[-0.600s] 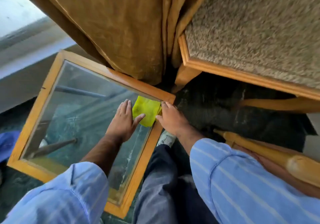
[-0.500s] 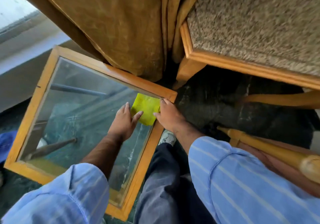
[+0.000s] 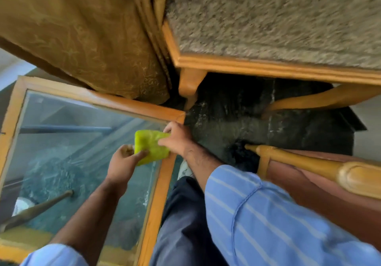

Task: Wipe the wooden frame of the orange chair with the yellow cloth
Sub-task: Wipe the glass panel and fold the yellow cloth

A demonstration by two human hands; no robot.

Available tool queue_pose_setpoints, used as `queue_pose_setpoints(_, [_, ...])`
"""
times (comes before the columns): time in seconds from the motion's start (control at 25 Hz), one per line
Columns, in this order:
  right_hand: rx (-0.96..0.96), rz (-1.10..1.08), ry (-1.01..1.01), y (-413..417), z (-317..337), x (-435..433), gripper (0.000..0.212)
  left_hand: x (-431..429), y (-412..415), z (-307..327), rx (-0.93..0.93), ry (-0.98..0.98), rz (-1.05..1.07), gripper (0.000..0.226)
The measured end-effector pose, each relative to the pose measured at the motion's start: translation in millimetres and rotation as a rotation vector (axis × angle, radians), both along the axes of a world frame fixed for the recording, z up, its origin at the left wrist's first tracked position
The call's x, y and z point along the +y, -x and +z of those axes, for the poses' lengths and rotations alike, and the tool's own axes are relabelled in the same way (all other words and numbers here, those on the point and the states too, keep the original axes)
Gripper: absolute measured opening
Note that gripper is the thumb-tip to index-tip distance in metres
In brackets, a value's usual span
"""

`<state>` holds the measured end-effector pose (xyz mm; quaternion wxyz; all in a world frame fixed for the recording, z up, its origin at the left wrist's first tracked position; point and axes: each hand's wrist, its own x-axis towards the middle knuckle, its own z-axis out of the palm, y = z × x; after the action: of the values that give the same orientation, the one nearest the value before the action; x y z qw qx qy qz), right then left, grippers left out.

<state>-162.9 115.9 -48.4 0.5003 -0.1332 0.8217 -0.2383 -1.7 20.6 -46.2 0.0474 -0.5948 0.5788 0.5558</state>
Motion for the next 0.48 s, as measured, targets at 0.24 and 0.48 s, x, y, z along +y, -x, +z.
queue_pose_setpoints(0.24, [0.071, -0.249, 0.175, 75, 98, 102, 0.045, 65, 76, 91, 0.313, -0.194, -0.049, 0.008])
queue_pose_setpoints(0.48, [0.239, -0.808, 0.385, 118, 201, 300, 0.029, 196, 208, 180, 0.524, -0.405, -0.350, 0.020])
